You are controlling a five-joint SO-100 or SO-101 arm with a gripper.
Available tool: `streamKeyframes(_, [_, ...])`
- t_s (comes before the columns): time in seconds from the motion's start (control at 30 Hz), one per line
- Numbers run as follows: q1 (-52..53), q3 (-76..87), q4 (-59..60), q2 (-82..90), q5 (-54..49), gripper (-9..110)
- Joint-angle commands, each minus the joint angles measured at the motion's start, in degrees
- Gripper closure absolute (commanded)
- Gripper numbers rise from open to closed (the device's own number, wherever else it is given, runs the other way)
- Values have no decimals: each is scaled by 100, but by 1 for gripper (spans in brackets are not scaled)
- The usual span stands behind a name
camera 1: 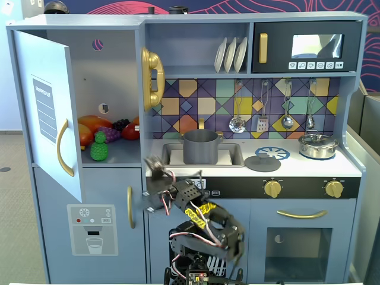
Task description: Pick up the green pineapple from the left cabinet and place it in the gray recipient
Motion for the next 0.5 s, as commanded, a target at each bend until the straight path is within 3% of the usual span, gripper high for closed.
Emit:
streamKeyframes(0.0, [-853,-844,-1503,-281,-598,101])
streamKeyframes(0.13, [-1072,-1362,-1934,-448,-1380,101])
streamKeyframes(0.2, [-914,-1573,-2065,-492,-1380,95])
streamKeyframes(0.47, [-308,-1591,-2900,-738,-545,76])
